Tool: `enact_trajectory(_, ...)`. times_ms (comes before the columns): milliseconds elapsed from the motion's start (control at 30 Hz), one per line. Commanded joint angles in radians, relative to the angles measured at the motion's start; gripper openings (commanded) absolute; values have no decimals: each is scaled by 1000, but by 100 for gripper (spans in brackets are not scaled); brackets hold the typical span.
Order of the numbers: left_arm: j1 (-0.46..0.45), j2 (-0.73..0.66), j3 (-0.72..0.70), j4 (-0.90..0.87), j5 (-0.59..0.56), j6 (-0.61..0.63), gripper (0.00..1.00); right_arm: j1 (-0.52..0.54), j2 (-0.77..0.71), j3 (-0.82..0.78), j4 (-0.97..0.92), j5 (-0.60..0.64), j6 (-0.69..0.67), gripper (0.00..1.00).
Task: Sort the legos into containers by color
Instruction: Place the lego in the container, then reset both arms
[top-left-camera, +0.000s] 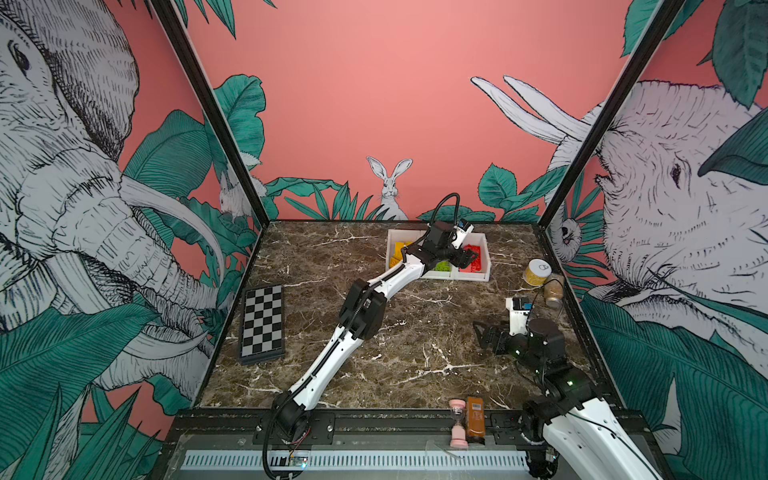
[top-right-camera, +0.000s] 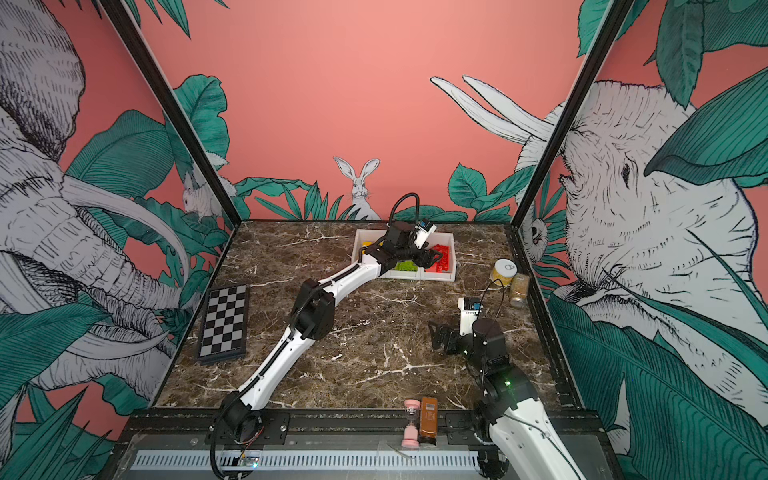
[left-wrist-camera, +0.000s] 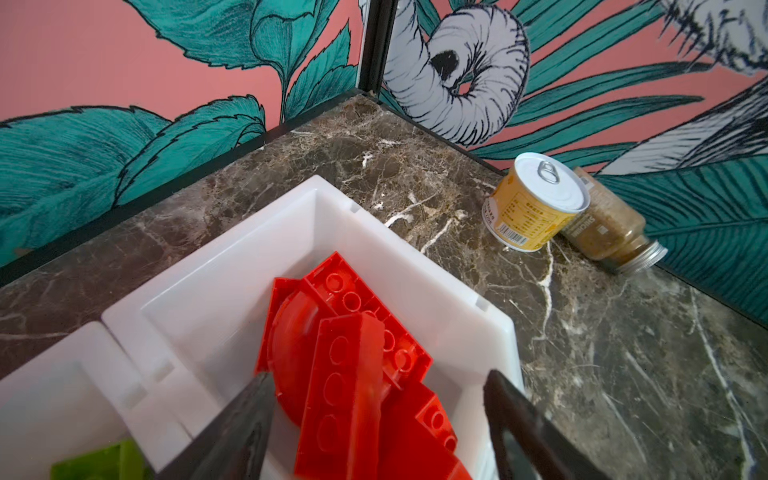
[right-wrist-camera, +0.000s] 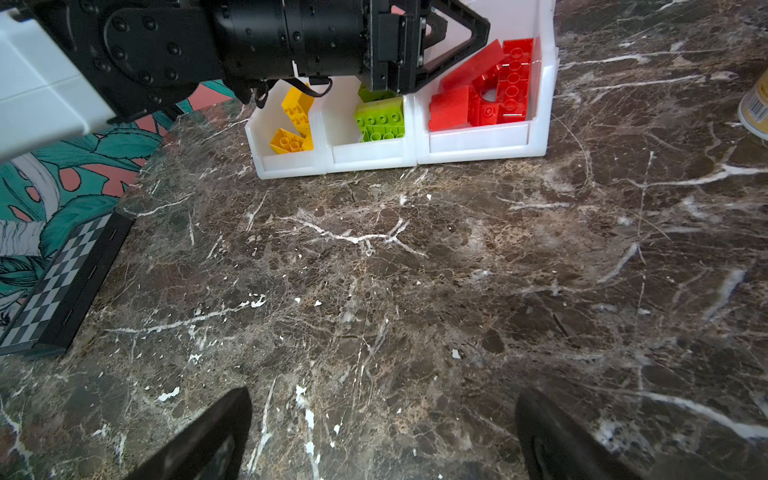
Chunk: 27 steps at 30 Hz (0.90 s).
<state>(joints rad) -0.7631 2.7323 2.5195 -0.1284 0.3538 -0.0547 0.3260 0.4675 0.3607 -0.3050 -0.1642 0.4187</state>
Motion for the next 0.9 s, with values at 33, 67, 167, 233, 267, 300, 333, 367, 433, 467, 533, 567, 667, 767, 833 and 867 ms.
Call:
enact_trajectory(33, -4, -130, -7, -17, -40, 62, 93, -4, -14, 35, 13, 43, -15, 98)
enact_trajectory(67, -4, -153, -12, -35, -53, 78, 94, -4, -13, 45, 8, 68, -18, 98)
enact_trajectory(167, -1, -257, -66, -83, -116, 111, 95, -3, 6, 86, -7, 157, -52, 98)
enact_trajectory(233, 8, -361, -165, -88, -160, 128, 96, -4, 35, 121, 3, 218, -86, 98)
enact_trajectory(267, 16, -437, -237, -87, -187, 136, 95, -4, 61, 146, 5, 245, -107, 98)
enact_trajectory(300, 26, -514, -319, -81, -219, 144, 95, -5, 90, 171, 10, 276, -130, 98)
enact_trajectory(333, 36, -588, -402, -71, -248, 152, 96, -5, 125, 194, 10, 303, -154, 98)
enact_trajectory(367, 51, -677, -509, -55, -275, 158, 96, -7, 166, 219, 13, 333, -184, 98)
enact_trajectory(433, 100, -857, -732, -5, -346, 162, 96, -13, 244, 262, 36, 363, -248, 98)
enact_trajectory(467, 126, -946, -848, 16, -383, 161, 96, -19, 291, 286, 50, 388, -273, 98)
enact_trajectory(533, 169, -1122, -1043, 37, -468, 167, 97, -42, 378, 323, 78, 434, -285, 98)
enact_trajectory(567, 191, -1205, -1143, 39, -531, 178, 98, -64, 417, 338, 98, 441, -286, 98)
enact_trajectory(667, 237, -1417, -1401, 60, -741, 196, 98, -125, 506, 335, 196, 408, -300, 98)
enact_trajectory(767, 304, -1603, -1682, 177, -857, 196, 98, -172, 571, 286, 325, 430, -320, 98)
enact_trajectory(833, 361, -1695, -1843, 267, -897, 191, 98, -217, 609, 244, 408, 430, -304, 98)
enact_trajectory(867, 394, -1727, -1926, 331, -915, 193, 98, -248, 629, 219, 459, 423, -293, 98)
